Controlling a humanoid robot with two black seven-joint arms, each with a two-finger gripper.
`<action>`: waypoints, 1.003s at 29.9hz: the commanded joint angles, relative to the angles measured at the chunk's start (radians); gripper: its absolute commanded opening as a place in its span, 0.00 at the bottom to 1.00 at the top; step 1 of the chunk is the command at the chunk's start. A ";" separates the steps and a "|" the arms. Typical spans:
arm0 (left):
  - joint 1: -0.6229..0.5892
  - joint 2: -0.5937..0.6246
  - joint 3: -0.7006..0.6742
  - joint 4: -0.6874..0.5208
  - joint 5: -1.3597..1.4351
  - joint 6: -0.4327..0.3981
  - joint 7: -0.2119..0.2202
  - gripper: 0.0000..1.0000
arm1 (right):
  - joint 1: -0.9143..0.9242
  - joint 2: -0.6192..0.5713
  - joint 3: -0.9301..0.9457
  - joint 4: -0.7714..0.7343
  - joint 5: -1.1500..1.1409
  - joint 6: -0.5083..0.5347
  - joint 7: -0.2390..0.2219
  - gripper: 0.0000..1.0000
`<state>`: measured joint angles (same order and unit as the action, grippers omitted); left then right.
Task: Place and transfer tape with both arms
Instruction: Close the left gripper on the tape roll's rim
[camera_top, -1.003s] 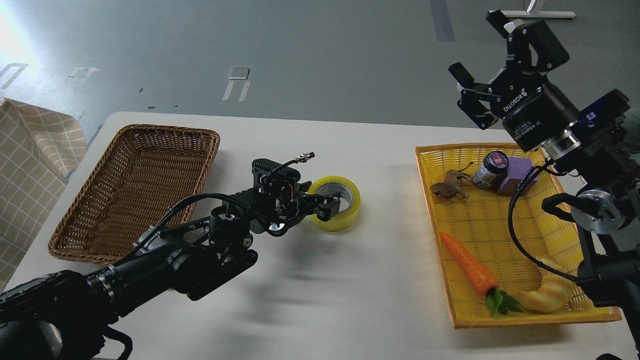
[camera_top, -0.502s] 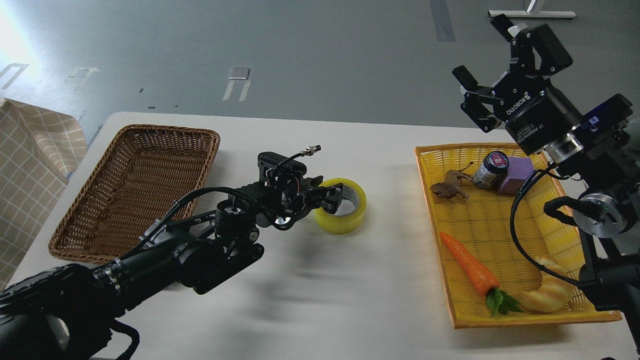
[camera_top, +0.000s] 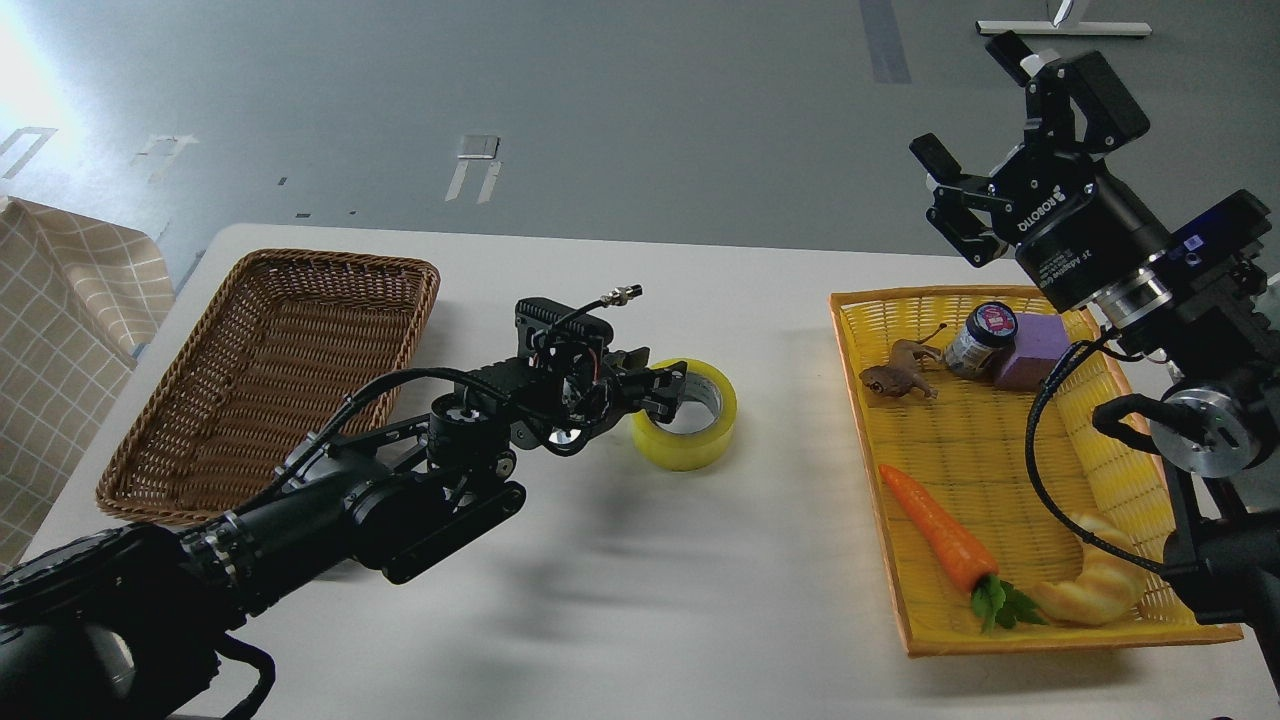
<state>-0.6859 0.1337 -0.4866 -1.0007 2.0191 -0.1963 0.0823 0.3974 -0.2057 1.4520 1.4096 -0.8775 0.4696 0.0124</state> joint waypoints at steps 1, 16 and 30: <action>0.000 0.001 0.020 0.001 0.001 0.001 -0.004 0.50 | 0.000 -0.004 0.002 0.000 0.000 0.000 0.000 1.00; -0.003 0.012 0.048 0.008 0.010 0.003 -0.007 0.30 | -0.002 -0.009 0.008 0.003 0.002 -0.002 0.000 1.00; -0.023 0.012 0.072 0.008 0.010 0.003 -0.006 0.18 | -0.018 -0.009 0.025 0.000 0.000 -0.003 0.000 1.00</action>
<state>-0.7009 0.1458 -0.4165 -0.9924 2.0296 -0.1932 0.0751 0.3813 -0.2148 1.4769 1.4118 -0.8763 0.4677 0.0122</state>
